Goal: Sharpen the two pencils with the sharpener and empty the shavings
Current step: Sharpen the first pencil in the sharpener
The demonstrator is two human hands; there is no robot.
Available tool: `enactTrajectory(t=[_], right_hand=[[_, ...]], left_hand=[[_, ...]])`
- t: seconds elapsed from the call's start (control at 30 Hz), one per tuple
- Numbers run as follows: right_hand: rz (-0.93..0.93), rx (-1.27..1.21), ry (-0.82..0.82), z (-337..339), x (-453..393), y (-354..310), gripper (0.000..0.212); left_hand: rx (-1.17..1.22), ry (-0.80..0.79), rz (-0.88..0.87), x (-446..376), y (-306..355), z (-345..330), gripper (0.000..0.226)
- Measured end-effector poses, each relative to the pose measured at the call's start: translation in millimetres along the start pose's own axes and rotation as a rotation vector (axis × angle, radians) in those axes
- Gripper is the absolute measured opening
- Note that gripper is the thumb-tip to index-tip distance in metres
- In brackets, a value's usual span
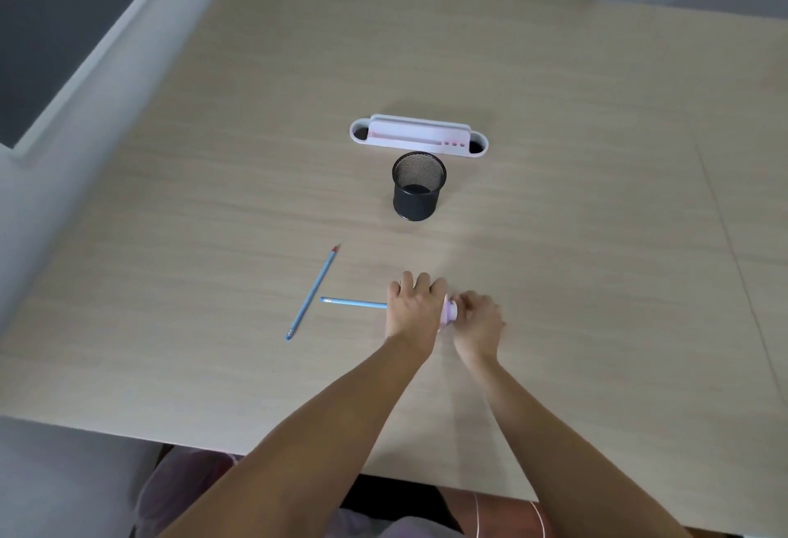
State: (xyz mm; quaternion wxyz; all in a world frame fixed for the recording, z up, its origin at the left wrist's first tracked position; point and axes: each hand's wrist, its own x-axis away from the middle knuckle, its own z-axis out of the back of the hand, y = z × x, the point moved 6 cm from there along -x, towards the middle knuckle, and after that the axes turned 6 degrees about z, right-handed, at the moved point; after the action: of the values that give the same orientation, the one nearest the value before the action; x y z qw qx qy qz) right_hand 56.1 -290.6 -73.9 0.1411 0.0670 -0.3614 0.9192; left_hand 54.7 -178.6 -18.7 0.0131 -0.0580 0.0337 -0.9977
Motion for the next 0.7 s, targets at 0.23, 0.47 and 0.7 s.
enactTrajectory(t=[0.23,0.47,0.7], right_hand=[[0.097,-0.156,-0.044,10,63,10,0.039],[0.196,-0.228,-0.078,34,6,-21,0.036],[-0.056,-0.1,0.008,2,-9,0,0.033]], left_hand=[[-0.03,0.007,0.016,1,1,-4,0.04],[-0.004,-0.015,-0.034,1,-3,-6,0.047],[0.016,-0.012,-0.01,1,0,-3,0.04]])
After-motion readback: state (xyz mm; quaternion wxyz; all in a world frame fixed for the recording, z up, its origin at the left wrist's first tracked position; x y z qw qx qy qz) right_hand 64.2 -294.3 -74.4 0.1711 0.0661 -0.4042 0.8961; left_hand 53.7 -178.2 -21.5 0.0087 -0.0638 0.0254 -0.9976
